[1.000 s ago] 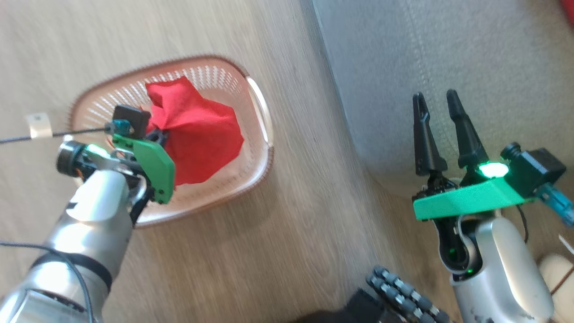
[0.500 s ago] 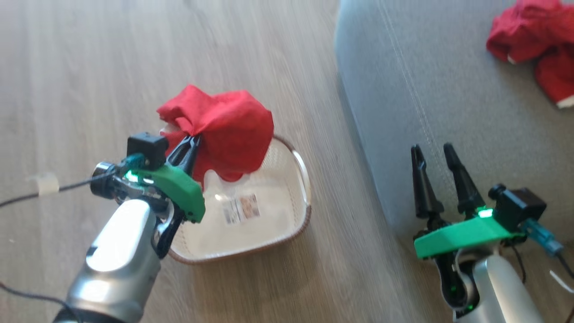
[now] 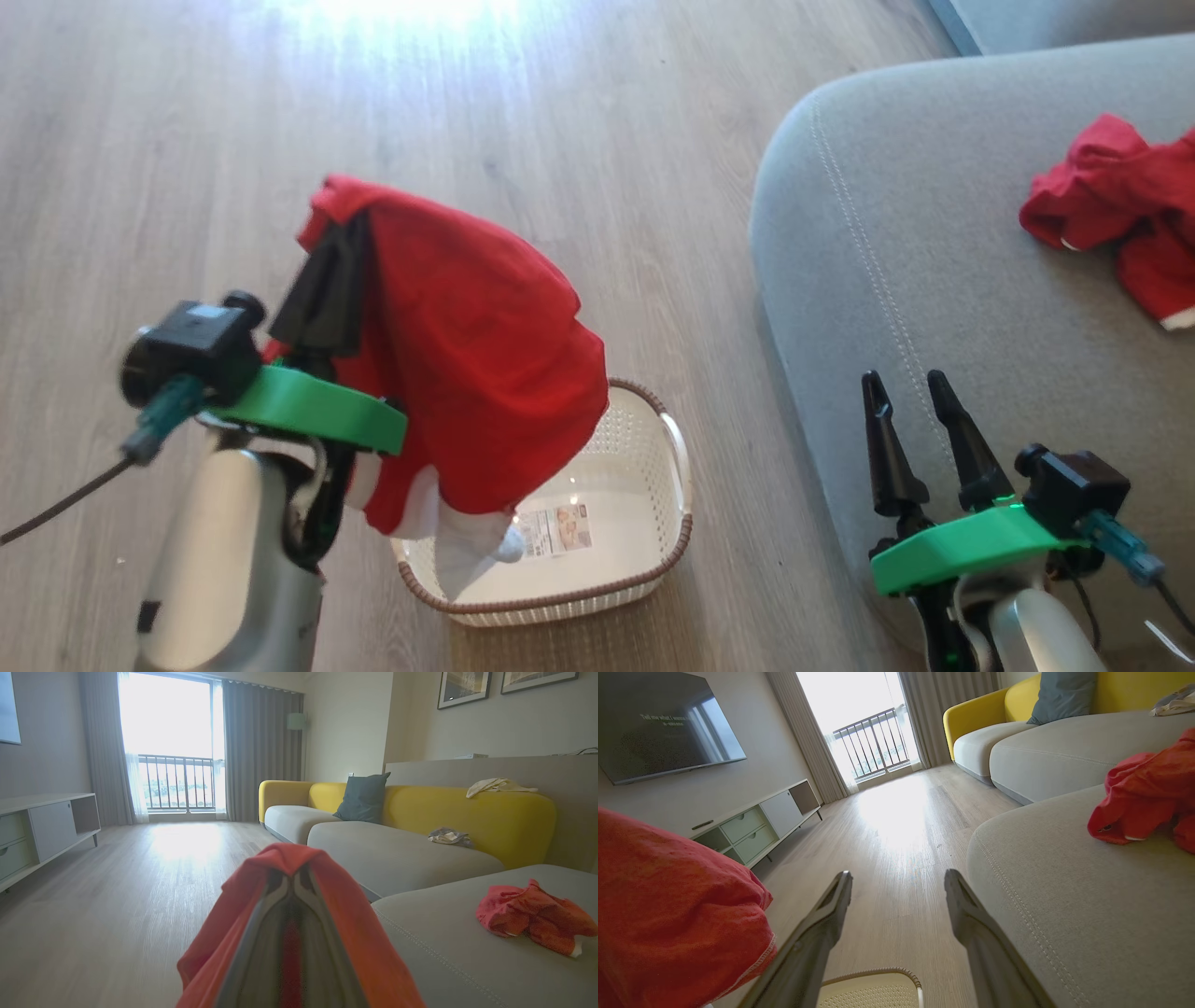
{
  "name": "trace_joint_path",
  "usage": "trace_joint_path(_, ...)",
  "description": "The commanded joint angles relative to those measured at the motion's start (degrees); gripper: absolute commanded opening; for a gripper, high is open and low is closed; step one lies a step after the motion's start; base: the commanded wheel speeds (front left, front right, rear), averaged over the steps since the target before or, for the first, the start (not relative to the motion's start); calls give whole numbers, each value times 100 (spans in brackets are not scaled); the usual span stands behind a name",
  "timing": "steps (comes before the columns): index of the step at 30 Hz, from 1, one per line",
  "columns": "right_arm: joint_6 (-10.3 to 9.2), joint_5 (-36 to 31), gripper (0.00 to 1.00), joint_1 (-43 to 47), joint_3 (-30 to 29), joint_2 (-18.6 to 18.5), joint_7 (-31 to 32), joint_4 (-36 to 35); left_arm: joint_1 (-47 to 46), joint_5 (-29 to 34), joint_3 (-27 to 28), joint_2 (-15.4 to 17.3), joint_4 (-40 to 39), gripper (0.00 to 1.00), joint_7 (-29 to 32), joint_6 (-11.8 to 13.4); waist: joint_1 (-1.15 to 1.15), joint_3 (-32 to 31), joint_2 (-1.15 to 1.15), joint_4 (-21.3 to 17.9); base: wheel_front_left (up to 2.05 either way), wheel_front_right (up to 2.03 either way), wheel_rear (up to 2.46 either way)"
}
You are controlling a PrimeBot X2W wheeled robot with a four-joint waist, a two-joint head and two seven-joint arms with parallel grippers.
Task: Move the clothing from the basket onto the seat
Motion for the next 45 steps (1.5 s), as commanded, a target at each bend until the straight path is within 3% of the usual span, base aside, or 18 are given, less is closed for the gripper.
trace_joint_path(1, 41, -63, 100, -71, 92, -37, -37, -200, -188, 60, 304, 28, -407, 0, -72, -21, 1, -87, 0, 97, 0, 0, 0)
trace_joint_path(6, 41, -38, 100, 16, 36, -37, -37, -276, -59, 204, 591, -65, -1125, 0, -72, -94, 1, -172, 0, 215, 0, 0, 0)
trace_joint_path(10, 41, -23, 100, 48, 37, -37, -37, -316, 43, 396, 483, -88, -1473, 0, -72, -131, 1, -189, 0, 271, 0, 0, 0)
trace_joint_path(18, 41, -37, 100, 58, -22, -37, -37, -335, 259, 283, -392, -95, -1704, 0, -72, -157, 1, -213, 0, 350, 0, 0, 0)
trace_joint_path(27, 41, -29, 100, 102, -62, -37, -37, -372, 525, 80, -1535, 167, -1633, 0, -72, -159, 1, -235, 0, 368, 0, 0, 0)
trace_joint_path(45, 41, -27, 100, 102, -65, -37, -37, -391, 589, 43, -1623, 143, -1598, 0, -72, -160, 1, -259, 0, 384, 0, 0, 0)
